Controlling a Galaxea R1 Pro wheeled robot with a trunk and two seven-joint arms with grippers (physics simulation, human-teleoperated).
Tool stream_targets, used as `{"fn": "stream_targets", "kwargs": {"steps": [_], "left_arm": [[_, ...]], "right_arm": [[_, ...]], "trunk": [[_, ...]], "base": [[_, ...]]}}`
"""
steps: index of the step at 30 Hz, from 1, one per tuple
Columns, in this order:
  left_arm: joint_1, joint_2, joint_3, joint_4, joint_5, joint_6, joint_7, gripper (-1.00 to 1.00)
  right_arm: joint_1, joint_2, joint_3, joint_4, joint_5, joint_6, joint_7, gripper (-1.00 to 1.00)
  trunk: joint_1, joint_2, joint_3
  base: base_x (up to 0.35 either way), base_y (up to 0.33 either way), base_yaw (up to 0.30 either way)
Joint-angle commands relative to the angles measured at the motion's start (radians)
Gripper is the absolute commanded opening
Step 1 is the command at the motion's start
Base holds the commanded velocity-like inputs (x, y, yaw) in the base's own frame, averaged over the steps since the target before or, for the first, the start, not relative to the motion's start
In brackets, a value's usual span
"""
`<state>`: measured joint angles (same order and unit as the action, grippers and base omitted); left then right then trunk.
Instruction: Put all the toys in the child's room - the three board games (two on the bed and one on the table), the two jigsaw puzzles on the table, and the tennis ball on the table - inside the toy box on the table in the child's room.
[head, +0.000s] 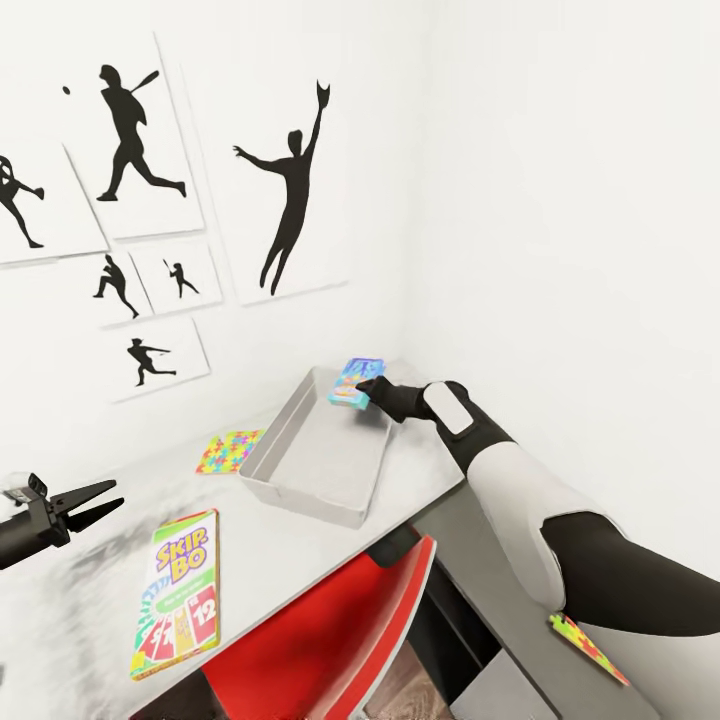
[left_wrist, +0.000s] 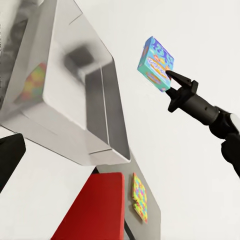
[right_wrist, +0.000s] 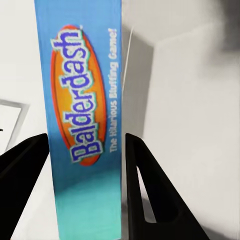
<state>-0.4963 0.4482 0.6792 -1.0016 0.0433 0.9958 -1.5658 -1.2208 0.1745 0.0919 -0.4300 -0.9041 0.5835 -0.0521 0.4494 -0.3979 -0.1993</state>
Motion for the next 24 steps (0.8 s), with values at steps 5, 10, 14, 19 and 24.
{"fn": "stream_targets", "kwargs": {"steps": [5, 10, 14, 19, 24], "left_arm": [[-0.001, 0.001, 0.000, 0.000, -0.002, 0.011, -0.005, 1.00], [-0.001, 0.001, 0.000, 0.000, -0.001, 0.011, -0.005, 1.00], [-0.001, 0.001, 0.000, 0.000, -0.001, 0.011, -0.005, 1.00], [-0.001, 0.001, 0.002, 0.000, 0.000, 0.011, -0.005, 1.00], [-0.001, 0.002, 0.004, 0.000, 0.000, 0.011, -0.005, 1.00]], "right_arm": [[-0.002, 0.000, 0.002, -0.014, -0.003, 0.009, -0.006, -1.00], [-0.001, 0.000, 0.001, -0.016, -0.003, 0.010, -0.006, -1.00], [-0.001, -0.003, 0.000, -0.016, -0.003, 0.010, -0.006, -1.00], [0.000, -0.007, 0.001, -0.016, -0.002, 0.009, -0.007, -1.00], [0.000, -0.007, 0.002, -0.016, -0.002, 0.009, -0.008, -1.00]], "trunk": [[0.001, -0.002, -0.010], [0.001, -0.002, -0.018], [0.001, -0.002, -0.025], [0.001, -0.002, -0.033], [0.001, -0.002, -0.041]], "base": [[0.000, 0.000, 0.000], [0.000, 0.000, 0.000], [0.000, 0.000, 0.000], [0.000, 0.000, 0.000], [0.000, 0.000, 0.000]]}}
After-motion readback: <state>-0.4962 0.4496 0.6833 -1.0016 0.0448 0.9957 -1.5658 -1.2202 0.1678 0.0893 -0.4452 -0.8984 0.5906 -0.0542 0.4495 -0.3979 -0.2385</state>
